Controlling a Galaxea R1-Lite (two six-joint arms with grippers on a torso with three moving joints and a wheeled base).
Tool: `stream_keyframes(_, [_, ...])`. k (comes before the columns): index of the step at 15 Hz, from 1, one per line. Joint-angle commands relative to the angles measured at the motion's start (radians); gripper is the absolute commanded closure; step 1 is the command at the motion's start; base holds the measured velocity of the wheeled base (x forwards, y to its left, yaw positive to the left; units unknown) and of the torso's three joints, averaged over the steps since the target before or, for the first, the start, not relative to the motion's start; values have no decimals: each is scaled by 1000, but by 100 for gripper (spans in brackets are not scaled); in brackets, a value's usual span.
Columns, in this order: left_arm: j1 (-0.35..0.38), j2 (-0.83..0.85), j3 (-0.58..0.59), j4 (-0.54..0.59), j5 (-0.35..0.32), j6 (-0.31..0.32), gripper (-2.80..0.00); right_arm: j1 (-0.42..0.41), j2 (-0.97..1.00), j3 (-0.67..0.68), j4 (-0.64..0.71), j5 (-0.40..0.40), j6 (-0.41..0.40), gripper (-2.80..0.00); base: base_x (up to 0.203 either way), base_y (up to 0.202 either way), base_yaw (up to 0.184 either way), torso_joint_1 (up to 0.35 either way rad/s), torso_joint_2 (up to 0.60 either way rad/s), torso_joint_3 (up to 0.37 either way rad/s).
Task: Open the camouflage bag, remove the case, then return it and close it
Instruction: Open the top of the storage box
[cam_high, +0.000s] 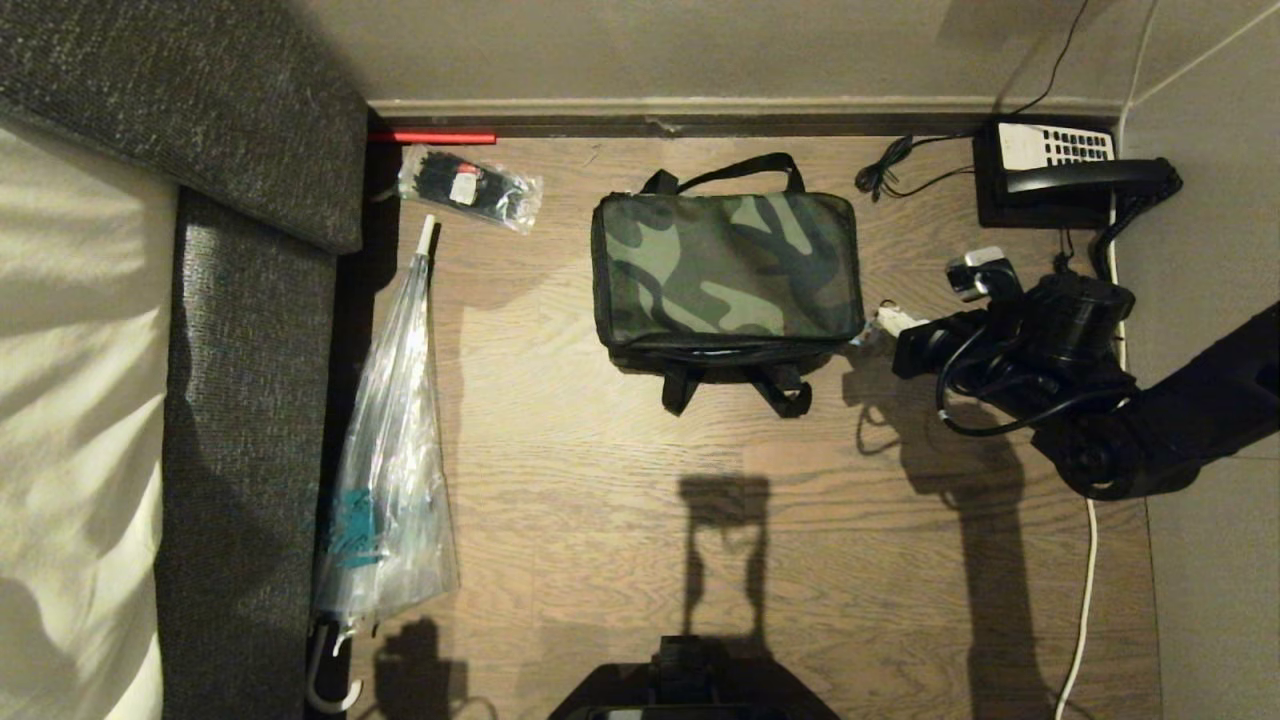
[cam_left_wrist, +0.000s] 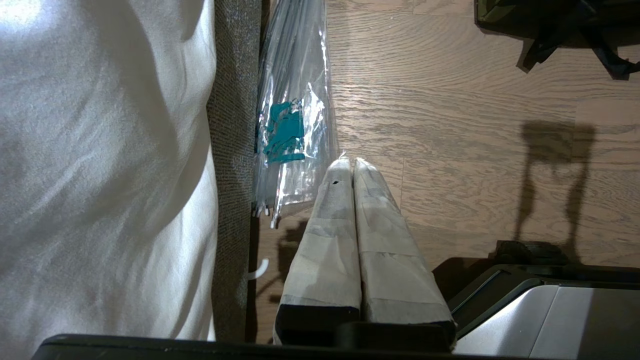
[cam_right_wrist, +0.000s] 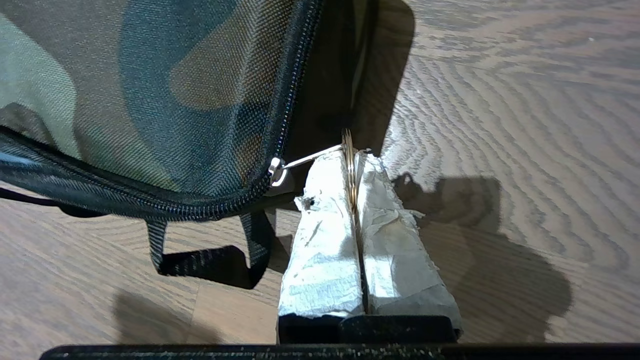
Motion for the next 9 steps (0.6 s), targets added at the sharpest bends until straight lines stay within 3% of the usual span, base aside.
stream_keyframes(1, [0,0,2,0,0,0,0,10,8,-8,-6,6,-1,0,0,0,0,0,0,0])
stream_keyframes(9, [0,0,2,0,0,0,0,16,19,-31,-2,24,-16,0,0,0,0,0,0,0])
